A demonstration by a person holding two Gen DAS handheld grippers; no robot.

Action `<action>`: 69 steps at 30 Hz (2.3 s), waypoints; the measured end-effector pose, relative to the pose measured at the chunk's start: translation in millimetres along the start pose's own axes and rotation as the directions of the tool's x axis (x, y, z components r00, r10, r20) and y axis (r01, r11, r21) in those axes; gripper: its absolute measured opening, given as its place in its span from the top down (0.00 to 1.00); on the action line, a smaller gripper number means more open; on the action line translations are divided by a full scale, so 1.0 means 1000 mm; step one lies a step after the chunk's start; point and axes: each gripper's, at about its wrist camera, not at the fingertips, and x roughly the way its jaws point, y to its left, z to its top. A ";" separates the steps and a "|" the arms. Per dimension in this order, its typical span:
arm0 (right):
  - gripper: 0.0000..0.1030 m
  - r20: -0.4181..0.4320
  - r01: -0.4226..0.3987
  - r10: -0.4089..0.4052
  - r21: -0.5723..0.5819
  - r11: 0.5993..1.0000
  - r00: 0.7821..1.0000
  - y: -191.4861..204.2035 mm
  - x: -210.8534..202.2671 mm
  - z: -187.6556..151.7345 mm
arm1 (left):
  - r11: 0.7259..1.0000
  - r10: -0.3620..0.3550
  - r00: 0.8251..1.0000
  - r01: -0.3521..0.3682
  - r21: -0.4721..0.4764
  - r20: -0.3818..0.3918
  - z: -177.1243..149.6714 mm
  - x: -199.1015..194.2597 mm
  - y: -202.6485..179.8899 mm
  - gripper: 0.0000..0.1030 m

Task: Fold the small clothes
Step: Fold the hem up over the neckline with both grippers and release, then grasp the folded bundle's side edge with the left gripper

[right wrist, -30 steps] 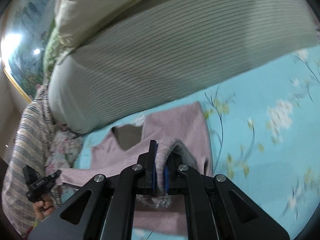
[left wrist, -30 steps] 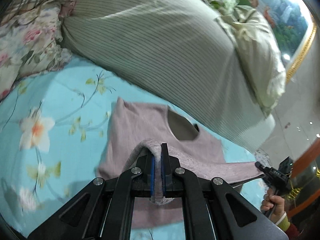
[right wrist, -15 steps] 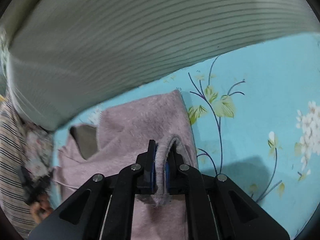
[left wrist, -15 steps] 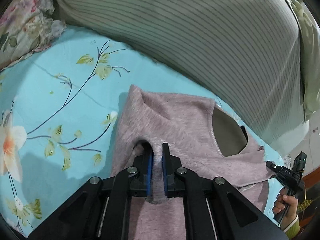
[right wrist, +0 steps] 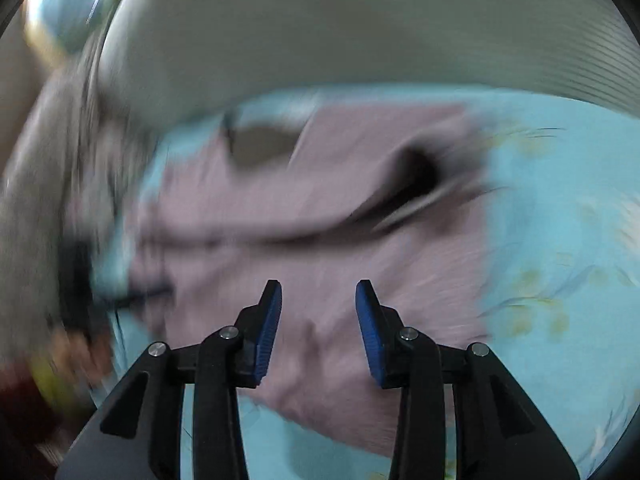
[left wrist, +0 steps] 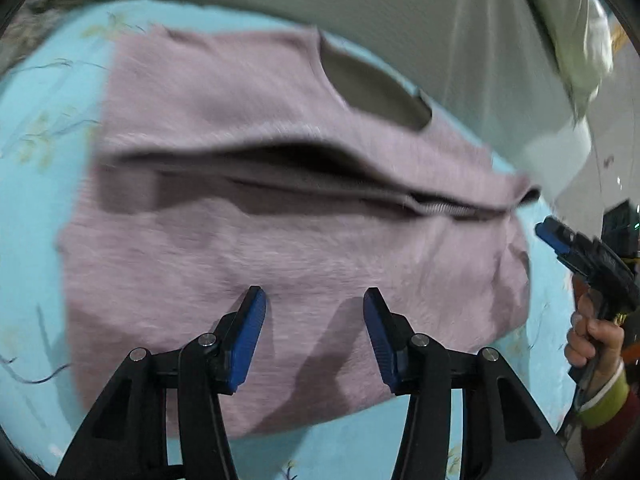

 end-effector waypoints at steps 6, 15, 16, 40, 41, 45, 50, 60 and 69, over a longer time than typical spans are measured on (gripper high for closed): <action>0.76 0.051 0.121 -0.121 -0.005 0.993 0.991 -0.034 0.029 0.053 | 0.994 0.068 0.997 -0.070 0.080 0.028 0.050 0.015 -0.007 0.54; 0.74 0.202 0.211 -0.284 0.319 0.924 0.937 -0.091 -0.021 0.106 | 0.965 0.251 0.945 -0.228 -0.128 0.209 0.149 -0.012 0.035 0.43; 0.74 0.210 0.193 -0.269 0.320 0.928 0.940 -0.089 -0.027 0.104 | 0.958 0.272 0.935 -0.242 -0.154 0.229 0.151 -0.019 0.037 0.40; 0.46 0.040 0.214 -0.225 0.179 0.960 0.974 0.021 -0.040 -0.034 | 0.929 0.096 0.986 -0.039 -0.367 0.137 -0.095 -0.086 0.037 0.31; 0.46 0.038 0.214 -0.225 0.184 0.959 0.974 0.023 -0.041 -0.040 | 0.928 0.096 0.987 -0.041 -0.370 0.131 -0.098 -0.086 0.037 0.31; 0.44 0.031 0.210 -0.219 0.195 0.958 0.975 0.023 -0.045 -0.051 | 0.926 0.105 0.989 -0.060 -0.373 0.100 -0.107 -0.079 0.034 0.31; 0.44 0.031 0.192 -0.203 0.210 0.959 0.979 0.023 -0.052 -0.062 | 0.921 0.088 0.992 -0.046 -0.386 0.091 -0.107 -0.068 0.033 0.29; 0.43 0.038 0.160 -0.171 0.195 0.968 0.985 0.025 -0.051 -0.058 | 0.876 0.089 0.987 -0.013 -0.482 0.134 -0.095 -0.051 0.060 0.25; 0.43 0.036 0.121 -0.131 0.197 0.973 0.991 0.019 -0.040 -0.042 | 0.816 0.137 0.962 0.025 -0.578 0.235 -0.062 -0.044 0.093 0.25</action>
